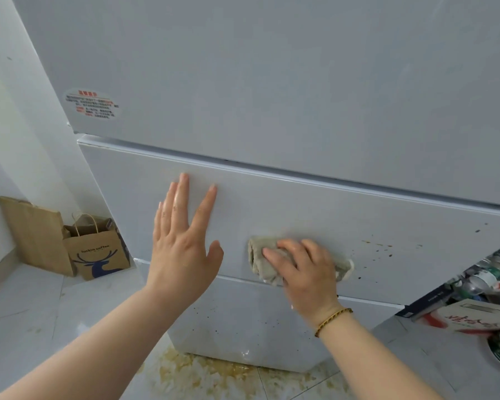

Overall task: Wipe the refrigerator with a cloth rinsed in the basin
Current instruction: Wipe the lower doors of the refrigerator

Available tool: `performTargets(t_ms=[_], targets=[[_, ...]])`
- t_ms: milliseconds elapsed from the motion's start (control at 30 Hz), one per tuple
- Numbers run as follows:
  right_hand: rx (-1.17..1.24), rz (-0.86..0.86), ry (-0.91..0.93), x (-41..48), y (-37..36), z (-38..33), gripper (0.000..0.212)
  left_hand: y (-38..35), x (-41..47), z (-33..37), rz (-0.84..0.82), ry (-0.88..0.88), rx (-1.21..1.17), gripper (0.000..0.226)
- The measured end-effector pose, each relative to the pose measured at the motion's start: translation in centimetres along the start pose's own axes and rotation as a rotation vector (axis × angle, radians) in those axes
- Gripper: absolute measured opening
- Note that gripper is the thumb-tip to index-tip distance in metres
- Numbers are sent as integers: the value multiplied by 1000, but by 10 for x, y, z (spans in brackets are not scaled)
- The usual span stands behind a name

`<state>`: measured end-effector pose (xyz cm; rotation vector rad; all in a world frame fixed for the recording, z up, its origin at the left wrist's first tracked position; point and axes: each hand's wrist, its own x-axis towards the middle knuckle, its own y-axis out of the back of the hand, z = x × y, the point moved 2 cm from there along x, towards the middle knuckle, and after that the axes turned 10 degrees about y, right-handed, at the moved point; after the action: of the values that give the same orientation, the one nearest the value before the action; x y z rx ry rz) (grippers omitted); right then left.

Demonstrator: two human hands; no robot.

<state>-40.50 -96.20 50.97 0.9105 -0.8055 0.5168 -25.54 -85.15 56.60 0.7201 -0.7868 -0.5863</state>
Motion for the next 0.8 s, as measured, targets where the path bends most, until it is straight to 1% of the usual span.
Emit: performTargets(t_ms=[67,133,200,267,367,467,533,567,600,667,733,767,800], targets=[[-27,134,-97,28,21,19,30,-11,-2,15,3,-96,7,68],[-43,217,-166,46,36,34,28,-19,-3,32,5,-157,-19,68],[-65,230,-174,44,43,43,29,-23,-3,40,34,-165,-2,68],[-90,231,-247,24,50,54,35,-26,-3,41,57,-171,43,72],[-81,326,-519,-8,63,75,37,-24,-2,38,67,-180,80,77],[34,469,-810,-10,65,76,39,-23,-6,48,76,-214,78,67],[115,548,-975,6,58,62,42,-27,-10,60,80,-277,86,65],[148,549,-997,15,54,53,44,-29,-12,66,85,-304,86,64],[171,520,-971,22,53,47,45,-33,-12,72,88,-327,85,65],[168,427,-835,25,52,44,43,-39,-11,79,89,-343,93,66],[112,362,-762,15,61,58,42,-44,-9,80,81,-336,109,67],[76,350,-774,6,69,70,42,-46,-8,80,82,-330,117,68],[44,355,-832,-1,78,82,41,-47,-8,78,86,-326,127,69]])
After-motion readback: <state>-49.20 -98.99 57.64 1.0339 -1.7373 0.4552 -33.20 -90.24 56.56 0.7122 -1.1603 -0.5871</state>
